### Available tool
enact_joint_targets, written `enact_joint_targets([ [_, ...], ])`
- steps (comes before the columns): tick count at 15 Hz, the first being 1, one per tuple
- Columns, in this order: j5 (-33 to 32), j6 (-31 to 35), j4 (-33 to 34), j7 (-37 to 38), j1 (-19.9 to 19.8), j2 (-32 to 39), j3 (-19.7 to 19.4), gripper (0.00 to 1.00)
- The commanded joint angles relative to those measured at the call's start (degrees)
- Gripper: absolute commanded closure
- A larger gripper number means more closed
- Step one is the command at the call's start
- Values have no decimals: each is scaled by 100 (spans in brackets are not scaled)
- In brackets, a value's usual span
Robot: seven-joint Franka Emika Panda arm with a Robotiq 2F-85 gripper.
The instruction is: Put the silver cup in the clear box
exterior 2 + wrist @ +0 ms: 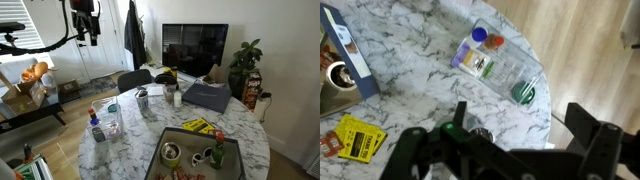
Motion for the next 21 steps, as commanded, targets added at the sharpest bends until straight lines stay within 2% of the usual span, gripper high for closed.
enact_joint_targets([
  [1, -180, 1349, -54, 294, -190, 976, 174, 0],
  [2, -237, 1636, -19, 307, -190, 1290, 169, 0],
  [4, -756, 1821, 133, 665, -264, 2011, 165, 0],
  [6, -1070, 1817, 338, 880, -285, 2757, 31, 0],
  [7, -988, 1635, 535, 885, -285, 3123, -59, 0],
  [8, -874, 1797, 103, 709, -202, 2450, -47, 0],
  [11, -885, 1794, 415, 712, -219, 3149, -163, 0],
  [14, -841, 1932, 503, 608, -191, 3217, -127, 0],
  [16, -946, 3194, 550, 469, -159, 3584, -136, 0],
  [19, -1010, 4710, 600, 76, -155, 4302, -167, 0],
  [21, -976, 5270, 699, -223, -202, 4768, -192, 0],
])
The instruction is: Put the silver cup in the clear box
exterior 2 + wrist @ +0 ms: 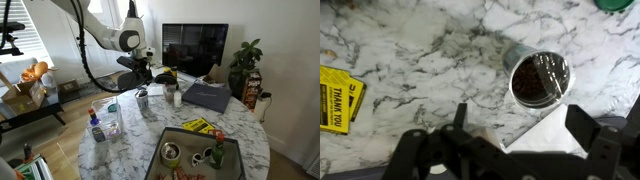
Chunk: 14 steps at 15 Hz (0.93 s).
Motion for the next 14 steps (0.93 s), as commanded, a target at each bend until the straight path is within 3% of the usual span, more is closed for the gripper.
enact_joint_targets([
  [1, -13, 849, 252, -487, 9, 913, -108, 0],
  [3, 79, 1002, 391, -728, -50, 1309, -73, 0],
  [4, 67, 1052, 486, -800, -48, 1481, -63, 6],
  [6, 172, 1169, 635, -933, -108, 1736, 13, 30],
  [7, 194, 1216, 699, -981, -116, 1817, 40, 31],
  [14, 262, 1160, 946, -1057, -160, 2017, 133, 85],
])
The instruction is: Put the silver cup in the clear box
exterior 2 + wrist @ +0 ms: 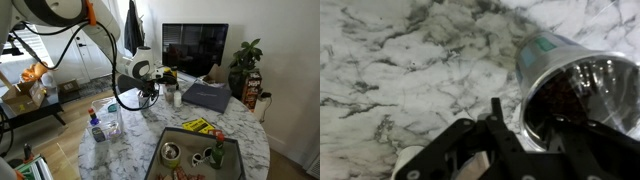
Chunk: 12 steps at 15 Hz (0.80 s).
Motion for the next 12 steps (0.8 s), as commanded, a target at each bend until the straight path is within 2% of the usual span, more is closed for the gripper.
enact_joint_targets([
  [1, 206, -62, 70, -239, -141, 62, 155, 94],
  [3, 477, -204, 36, -532, -372, -4, 445, 100],
  [5, 1098, -309, -148, -1370, -928, -214, 1115, 100],
  [8, 1796, -502, -1010, -2723, -1721, -1134, 1941, 99],
  [11, 2481, -1101, -1495, -4030, -2135, -1877, 2219, 99],
  [12, 2575, -1242, -1759, -4413, -2429, -2155, 2541, 99],
])
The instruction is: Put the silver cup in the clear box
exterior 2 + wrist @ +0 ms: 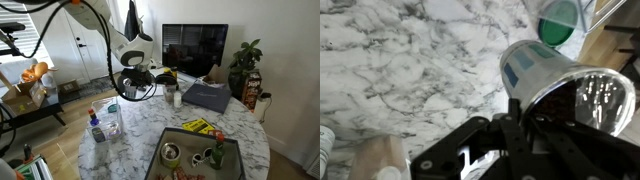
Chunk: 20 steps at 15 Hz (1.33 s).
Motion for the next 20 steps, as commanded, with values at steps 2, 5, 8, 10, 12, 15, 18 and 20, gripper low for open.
enact_joint_targets([
  [2, 1030, -547, -1336, -1963, -813, -1597, 789, 99],
  [5, 2355, -528, -1675, -3265, -1510, -2291, 1680, 99],
  [8, 3536, -1314, -2104, -4488, -1434, -3270, 1741, 99],
  [10, 3215, -2016, -2344, -3986, -57, -3718, 353, 99],
  [12, 2698, -2380, -2456, -3776, 655, -3903, -302, 99],
  [15, 1894, -2005, -2331, -3131, 1374, -3687, -704, 99],
  [18, 1933, -2011, -2318, -3198, 1750, -3646, -1077, 94],
  [20, 1950, -1871, -2230, -3327, 1851, -3429, -1117, 99],
])
